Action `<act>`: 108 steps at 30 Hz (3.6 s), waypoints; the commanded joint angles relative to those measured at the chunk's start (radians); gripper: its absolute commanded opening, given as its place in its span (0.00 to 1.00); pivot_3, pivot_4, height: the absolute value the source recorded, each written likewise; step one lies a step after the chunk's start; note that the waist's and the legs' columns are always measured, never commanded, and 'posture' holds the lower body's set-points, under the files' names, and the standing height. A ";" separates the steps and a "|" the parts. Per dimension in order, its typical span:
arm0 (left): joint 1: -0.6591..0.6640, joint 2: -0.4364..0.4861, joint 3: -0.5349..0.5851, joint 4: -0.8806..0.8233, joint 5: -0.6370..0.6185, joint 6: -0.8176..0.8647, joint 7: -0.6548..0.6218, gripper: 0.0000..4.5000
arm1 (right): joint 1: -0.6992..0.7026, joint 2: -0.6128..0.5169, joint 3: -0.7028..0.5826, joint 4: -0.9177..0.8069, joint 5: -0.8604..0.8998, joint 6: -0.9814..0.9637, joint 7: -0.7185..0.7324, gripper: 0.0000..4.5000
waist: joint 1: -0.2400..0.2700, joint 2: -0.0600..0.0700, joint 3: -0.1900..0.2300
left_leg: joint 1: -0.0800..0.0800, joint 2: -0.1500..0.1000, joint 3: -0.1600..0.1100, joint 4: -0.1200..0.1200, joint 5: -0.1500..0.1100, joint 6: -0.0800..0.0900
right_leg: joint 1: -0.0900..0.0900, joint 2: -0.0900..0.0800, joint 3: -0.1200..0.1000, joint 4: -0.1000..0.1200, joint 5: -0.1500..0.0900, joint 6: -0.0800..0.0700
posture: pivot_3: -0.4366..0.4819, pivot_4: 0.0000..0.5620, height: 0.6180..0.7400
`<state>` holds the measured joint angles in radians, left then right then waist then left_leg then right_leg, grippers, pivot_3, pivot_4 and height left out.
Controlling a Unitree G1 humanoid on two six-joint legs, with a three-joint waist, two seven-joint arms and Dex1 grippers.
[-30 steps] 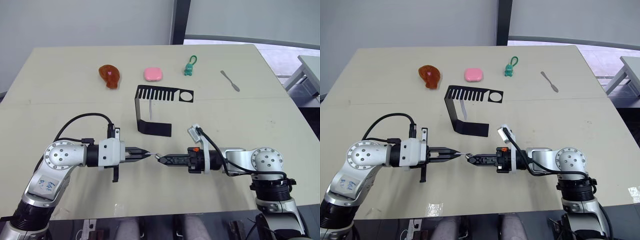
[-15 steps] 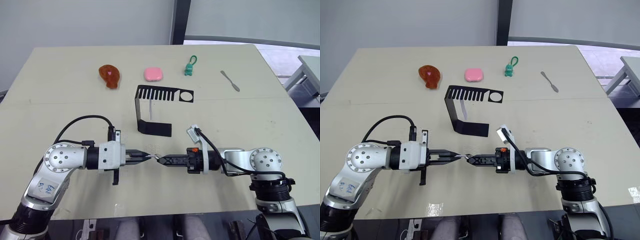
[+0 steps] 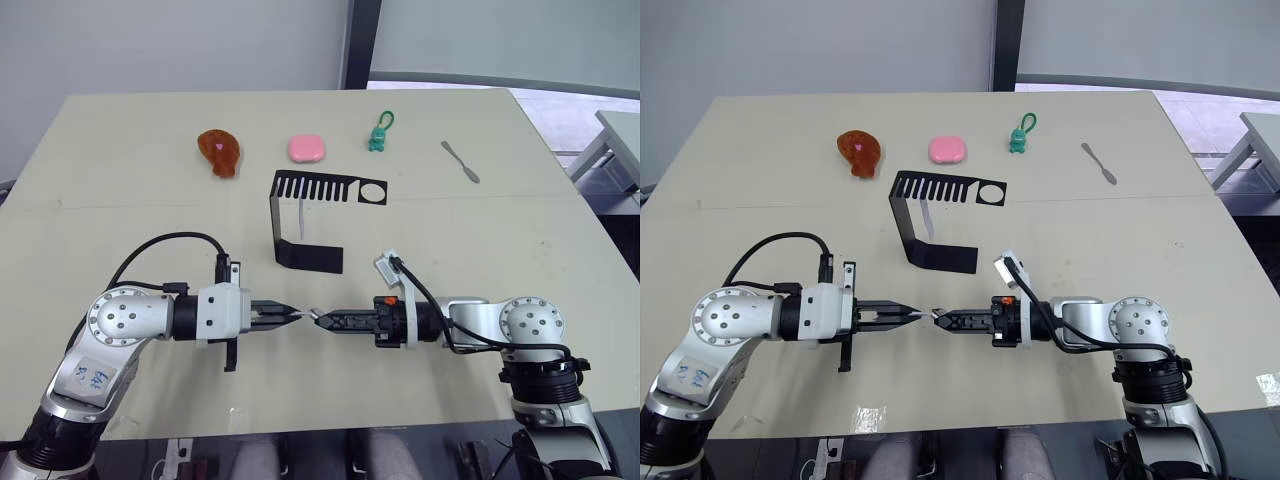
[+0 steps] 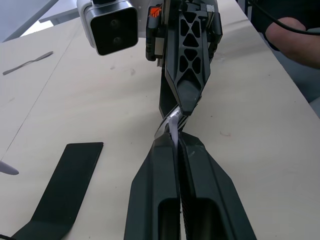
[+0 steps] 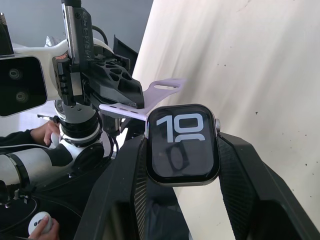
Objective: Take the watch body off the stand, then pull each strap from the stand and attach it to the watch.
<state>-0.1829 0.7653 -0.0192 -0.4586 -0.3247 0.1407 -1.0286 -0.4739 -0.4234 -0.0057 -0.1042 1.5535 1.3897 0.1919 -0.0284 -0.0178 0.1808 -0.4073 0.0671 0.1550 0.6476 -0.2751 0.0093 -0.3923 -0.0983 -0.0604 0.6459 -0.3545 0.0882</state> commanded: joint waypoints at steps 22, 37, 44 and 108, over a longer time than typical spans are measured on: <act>-0.009 0.007 -0.018 -0.031 0.011 0.025 -0.006 0.00 | 0.001 0.001 -0.004 -0.022 0.025 -0.016 0.003 0.33 | 0.000 0.000 0.000 | 0.000 0.000 0.000 0.000 0.000 0.000 | 0.000 0.000 0.000 0.000 0.000 0.000 | 0.48 0.27 1.00; 0.012 0.010 -0.006 -0.064 -0.006 0.045 -0.013 0.00 | 0.004 0.003 -0.003 -0.024 0.017 -0.019 0.005 0.33 | 0.000 0.000 0.000 | 0.000 0.000 0.000 0.000 0.000 0.000 | 0.000 0.000 0.000 0.000 0.000 0.000 | 0.48 0.27 1.00; 0.025 0.015 0.001 -0.064 0.004 0.044 -0.015 0.00 | 0.001 0.000 0.001 -0.024 0.020 -0.022 0.004 0.33 | 0.000 0.000 0.000 | 0.000 0.000 0.000 0.000 0.000 0.000 | 0.000 0.000 0.000 0.000 0.000 0.000 | 0.48 0.27 1.00; 0.000 0.011 0.012 -0.021 0.014 0.032 0.018 0.00 | 0.003 0.002 0.001 -0.020 0.016 -0.024 0.003 0.33 | 0.000 0.000 0.000 | 0.000 0.000 0.000 0.000 0.000 0.000 | 0.000 0.000 0.000 0.000 0.000 0.000 | 0.48 0.27 1.00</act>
<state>-0.1717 0.7663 -0.0097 -0.4584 -0.3101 0.1905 -1.0079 -0.4669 -0.4224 -0.0044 -0.1041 1.5524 1.3739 0.1911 -0.0283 -0.0178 0.1808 -0.4073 0.0671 0.1550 0.6476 -0.2751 0.0093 -0.3923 -0.0984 -0.0603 0.6457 -0.3545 0.0882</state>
